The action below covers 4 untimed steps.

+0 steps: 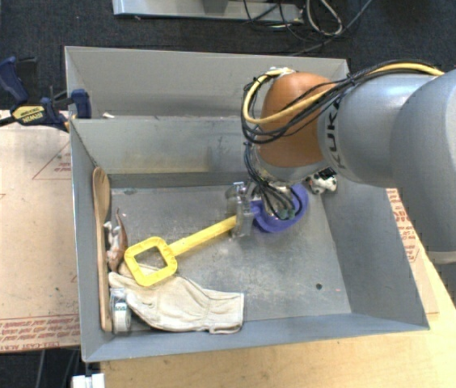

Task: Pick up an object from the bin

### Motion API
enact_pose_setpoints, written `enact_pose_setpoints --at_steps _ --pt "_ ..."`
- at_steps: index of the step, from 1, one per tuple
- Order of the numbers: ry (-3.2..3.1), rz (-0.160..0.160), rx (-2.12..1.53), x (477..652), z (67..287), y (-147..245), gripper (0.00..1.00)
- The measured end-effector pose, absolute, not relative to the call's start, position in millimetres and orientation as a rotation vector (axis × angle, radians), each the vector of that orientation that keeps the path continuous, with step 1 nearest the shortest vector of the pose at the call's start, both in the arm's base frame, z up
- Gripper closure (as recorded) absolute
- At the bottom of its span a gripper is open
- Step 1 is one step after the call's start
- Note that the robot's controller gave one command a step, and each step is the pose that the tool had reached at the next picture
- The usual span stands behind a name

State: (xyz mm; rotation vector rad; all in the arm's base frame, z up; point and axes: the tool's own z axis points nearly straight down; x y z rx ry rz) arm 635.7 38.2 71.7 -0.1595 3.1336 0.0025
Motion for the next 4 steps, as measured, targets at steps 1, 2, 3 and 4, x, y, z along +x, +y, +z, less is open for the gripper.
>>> enact_pose_setpoints --at_steps 1,2,3,4 --pt "3.133 0.003 -0.159 635.6 72 38 0.0" --pt "3.133 0.003 -0.159 635.7 72 38 1.0" --pt "3.134 0.003 -0.159 635.7 72 38 1.0" --pt "3.143 0.003 -0.165 627.3 109 37 1.0"
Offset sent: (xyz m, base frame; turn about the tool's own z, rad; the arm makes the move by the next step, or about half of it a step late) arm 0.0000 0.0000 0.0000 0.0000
